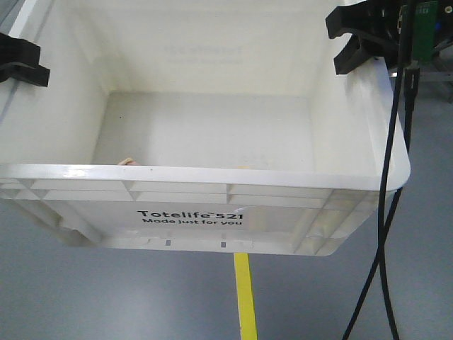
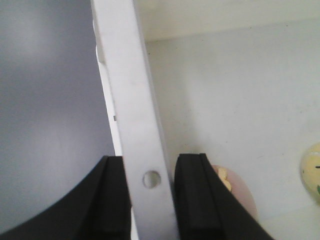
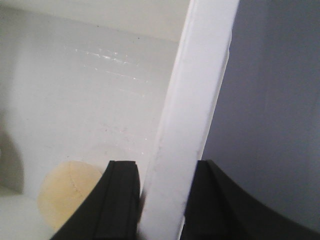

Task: Place moving items into box and shelve
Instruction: 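Hold the crate raised while the base drives away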

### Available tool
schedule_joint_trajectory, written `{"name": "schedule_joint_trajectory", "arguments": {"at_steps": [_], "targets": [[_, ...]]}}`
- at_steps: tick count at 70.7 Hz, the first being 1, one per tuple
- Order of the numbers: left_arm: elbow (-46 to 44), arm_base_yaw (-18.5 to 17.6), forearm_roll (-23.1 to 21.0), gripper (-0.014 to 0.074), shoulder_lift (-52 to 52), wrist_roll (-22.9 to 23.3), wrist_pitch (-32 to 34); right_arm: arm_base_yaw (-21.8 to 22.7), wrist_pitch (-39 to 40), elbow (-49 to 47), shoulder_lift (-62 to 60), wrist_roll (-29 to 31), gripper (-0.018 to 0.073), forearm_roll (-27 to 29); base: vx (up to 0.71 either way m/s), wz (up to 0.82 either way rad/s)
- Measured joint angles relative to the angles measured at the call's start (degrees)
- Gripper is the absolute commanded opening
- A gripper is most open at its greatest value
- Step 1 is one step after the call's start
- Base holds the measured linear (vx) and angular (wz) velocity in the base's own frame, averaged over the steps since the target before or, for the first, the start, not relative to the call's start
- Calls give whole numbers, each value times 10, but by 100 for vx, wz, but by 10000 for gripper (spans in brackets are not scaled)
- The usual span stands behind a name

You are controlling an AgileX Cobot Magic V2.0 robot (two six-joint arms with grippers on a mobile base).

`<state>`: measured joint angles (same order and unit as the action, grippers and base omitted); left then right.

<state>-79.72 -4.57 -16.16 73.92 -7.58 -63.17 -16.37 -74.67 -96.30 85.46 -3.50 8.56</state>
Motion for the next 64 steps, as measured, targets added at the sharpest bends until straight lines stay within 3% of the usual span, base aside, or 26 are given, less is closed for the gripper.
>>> {"name": "schedule_joint_trajectory", "arguments": {"at_steps": [64], "targets": [[0, 0, 0, -17, 0, -1, 0, 0, 0, 0, 0, 0, -12, 0, 43, -46]]}}
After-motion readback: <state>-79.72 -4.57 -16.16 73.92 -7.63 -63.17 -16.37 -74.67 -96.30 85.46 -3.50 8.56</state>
